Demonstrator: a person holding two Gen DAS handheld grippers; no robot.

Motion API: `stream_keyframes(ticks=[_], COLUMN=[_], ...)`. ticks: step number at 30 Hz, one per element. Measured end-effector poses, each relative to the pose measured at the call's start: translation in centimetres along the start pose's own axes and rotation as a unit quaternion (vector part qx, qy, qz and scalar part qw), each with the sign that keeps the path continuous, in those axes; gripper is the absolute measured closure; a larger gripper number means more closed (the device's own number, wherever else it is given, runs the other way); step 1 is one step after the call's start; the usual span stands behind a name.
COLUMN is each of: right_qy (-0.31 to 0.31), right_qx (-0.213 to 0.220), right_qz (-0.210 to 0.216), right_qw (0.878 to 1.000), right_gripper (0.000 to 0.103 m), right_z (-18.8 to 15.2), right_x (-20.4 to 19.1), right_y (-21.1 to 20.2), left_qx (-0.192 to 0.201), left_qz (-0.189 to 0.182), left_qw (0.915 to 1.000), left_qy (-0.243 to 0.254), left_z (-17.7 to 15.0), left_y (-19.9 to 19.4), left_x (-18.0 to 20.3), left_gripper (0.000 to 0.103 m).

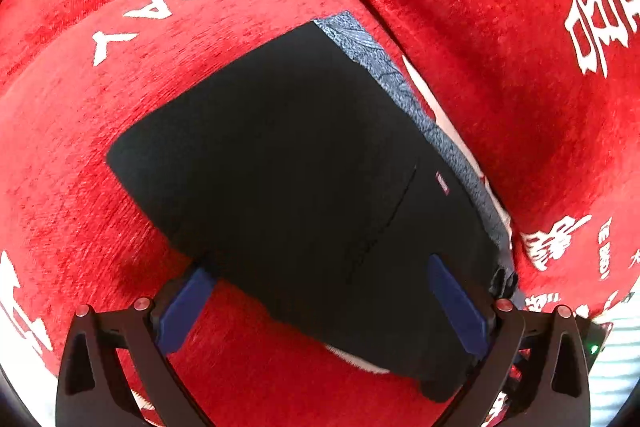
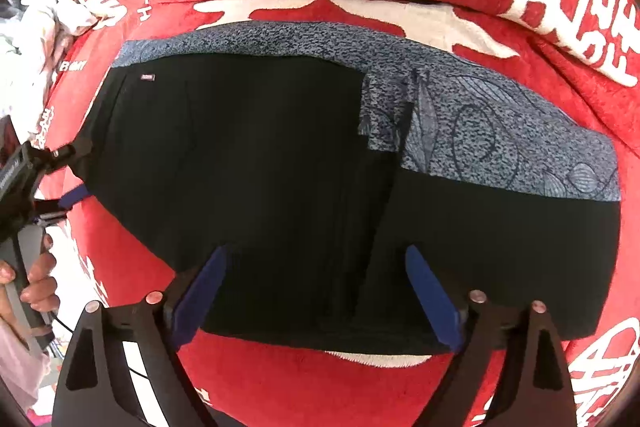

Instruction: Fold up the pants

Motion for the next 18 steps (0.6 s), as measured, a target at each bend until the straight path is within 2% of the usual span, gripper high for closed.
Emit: stream_keyframes(ticks=[3,5,8,9,10,11,13,14,16,17,18], right_qy=[0.001,0.002,-0.006,-0.010,-0.013,-0.016,-0.020,-0.019,-0.015,-0.016,-0.021], right_qx=[-0.001,-0.001,0.000,0.000,0.000,-0.001,-0.005,-0.006,0.007,0.017,0.028], right_qz=[-0.001,-0.001,0.002,0.002,0.002,0.003,0.001,0.000,0.010,0.019,0.027], right_qw=[1.000,1.000,1.000,1.000,1.000,1.000,1.000,1.000,1.000,1.000,0.999], right_gripper=[0.008,0.008,0.008,0.008,0.008,0.007,0.007,0.007,0.007,0.007,0.007], right_z=[0.0,0.1,0.0,0.0,0.0,0.0,0.2,0.3,1.0,1.4,2.2], right_x=[-0.1,-0.1,-0.2,-0.2,-0.3,-0.3,-0.3,-0.3,-0.3,-0.5,-0.7], right_y=[0.1,0.1,0.2,0.2,0.3,0.3,0.0,-0.4,-2.2,-3.3,-4.6], left_qx=[-0.001,0.006,0.040,0.043,0.037,0.017,-0.004,-0.004,0.019,0.027,0.030], left_qz=[-0.008,-0.033,-0.074,-0.068,-0.046,0.000,0.061,0.079,0.099,0.129,0.144], left_qw=[0.9999,0.9994,0.9962,0.9962,0.9976,0.9994,0.9980,0.9968,0.9942,0.9891,0.9853], left_qy=[-0.010,-0.013,0.023,0.033,0.035,0.029,0.016,0.017,0.039,0.064,0.088], left_z=[0.3,0.3,0.6,0.8,1.0,1.3,1.5,1.7,1.7,1.6,1.4], left_y=[-0.2,-1.5,-3.7,-3.4,-2.7,-1.3,0.4,0.6,0.1,-0.1,-0.1], left_x=[0.0,0.6,2.5,2.9,2.8,2.2,1.0,0.9,1.6,2.2,2.7], left_gripper=[0.000,0.000,0.000,0.000,0.000,0.000,0.017,0.025,0.042,0.056,0.059])
Point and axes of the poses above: each gripper's, at about its wrist camera, not at the fingertips, and y roughly the way its jaws point, x to its right, z to its top, the point moved 1 cm from there along y, roughly the way its jaws point, and after that the axes turned 8 degrees about -z, right-handed, at the moved point
